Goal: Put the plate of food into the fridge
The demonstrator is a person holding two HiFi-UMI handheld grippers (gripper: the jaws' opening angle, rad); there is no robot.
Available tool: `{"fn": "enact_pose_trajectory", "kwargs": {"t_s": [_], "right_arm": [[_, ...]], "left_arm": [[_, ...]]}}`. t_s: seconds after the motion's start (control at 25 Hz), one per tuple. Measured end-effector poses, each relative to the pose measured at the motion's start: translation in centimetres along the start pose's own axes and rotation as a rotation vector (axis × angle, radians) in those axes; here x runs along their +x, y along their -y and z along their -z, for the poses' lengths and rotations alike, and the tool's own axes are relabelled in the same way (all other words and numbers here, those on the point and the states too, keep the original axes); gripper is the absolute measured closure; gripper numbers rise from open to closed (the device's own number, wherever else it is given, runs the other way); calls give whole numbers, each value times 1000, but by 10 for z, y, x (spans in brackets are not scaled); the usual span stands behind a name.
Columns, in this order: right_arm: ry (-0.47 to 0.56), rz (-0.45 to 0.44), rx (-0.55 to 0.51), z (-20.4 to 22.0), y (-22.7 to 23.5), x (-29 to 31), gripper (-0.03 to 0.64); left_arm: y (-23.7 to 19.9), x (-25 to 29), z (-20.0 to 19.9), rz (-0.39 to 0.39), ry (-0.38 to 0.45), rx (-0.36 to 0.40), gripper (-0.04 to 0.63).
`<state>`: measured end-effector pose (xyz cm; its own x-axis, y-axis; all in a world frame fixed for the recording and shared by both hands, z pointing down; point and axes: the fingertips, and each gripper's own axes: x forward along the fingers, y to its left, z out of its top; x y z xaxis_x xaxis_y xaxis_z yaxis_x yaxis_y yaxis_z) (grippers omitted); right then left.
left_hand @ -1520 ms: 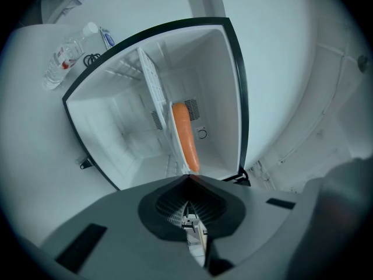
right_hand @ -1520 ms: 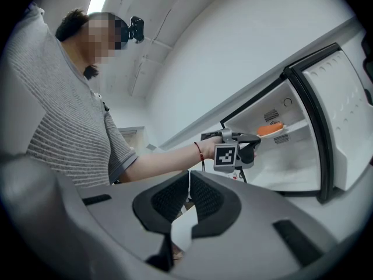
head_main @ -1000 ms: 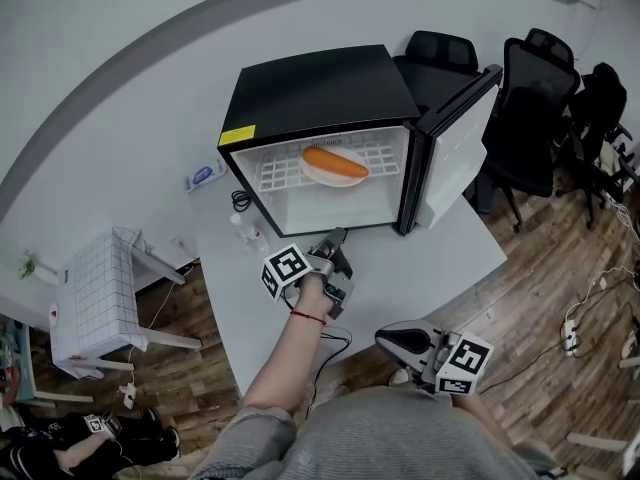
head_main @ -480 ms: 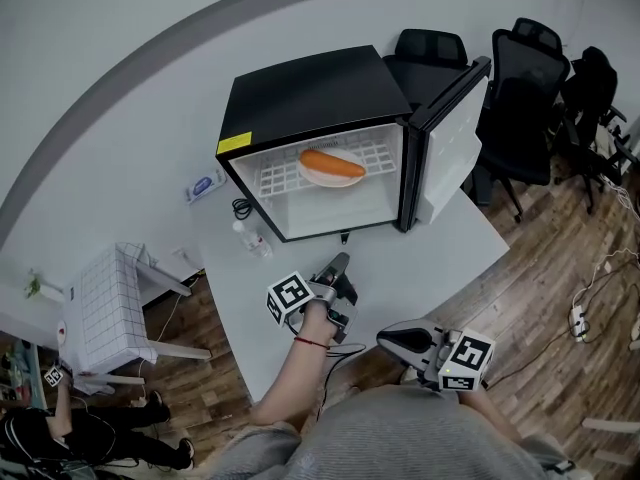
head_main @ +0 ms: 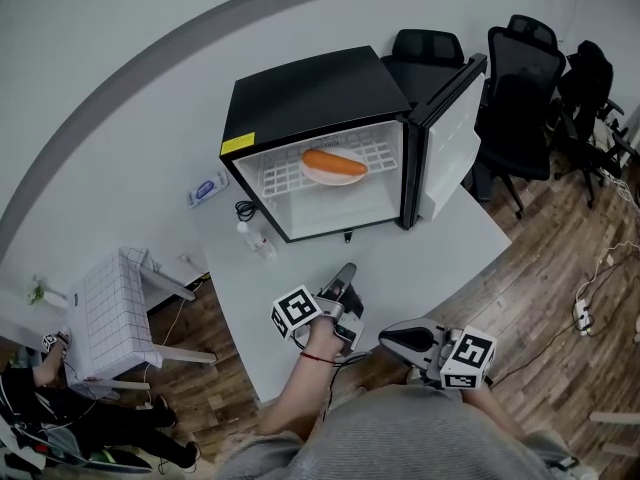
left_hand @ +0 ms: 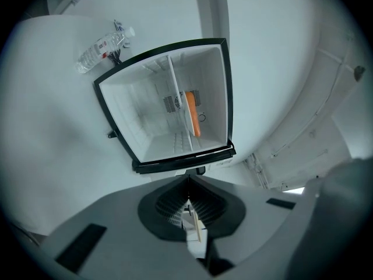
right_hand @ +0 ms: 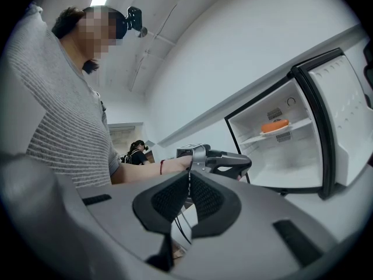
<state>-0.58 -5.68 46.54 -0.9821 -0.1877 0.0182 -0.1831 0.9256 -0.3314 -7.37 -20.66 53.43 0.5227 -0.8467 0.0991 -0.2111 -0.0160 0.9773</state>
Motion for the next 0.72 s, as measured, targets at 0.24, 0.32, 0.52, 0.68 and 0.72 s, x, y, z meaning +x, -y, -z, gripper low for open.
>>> {"fn": "enact_pose_trajectory", "kwargs": {"t_s": [0.24, 0.32, 0.52, 0.68, 0.72], "right_arm": [[-5, 4, -2, 5, -7, 4, 602], [-6, 8, -2, 6, -8, 5, 603], [-13, 9, -4, 8, -13, 8, 601], [-13, 6, -3, 10, -16, 12, 601], [-14, 5, -3, 10, -16, 12, 601]], "left_arm": [[6, -24, 12, 2, -15, 85, 583], [6, -34, 16, 3, -16, 106, 583], [1, -57, 25, -15, -17, 152, 583], [4, -71, 26, -1, 0, 229, 583], [7, -73, 25, 8, 6, 257, 583]]}}
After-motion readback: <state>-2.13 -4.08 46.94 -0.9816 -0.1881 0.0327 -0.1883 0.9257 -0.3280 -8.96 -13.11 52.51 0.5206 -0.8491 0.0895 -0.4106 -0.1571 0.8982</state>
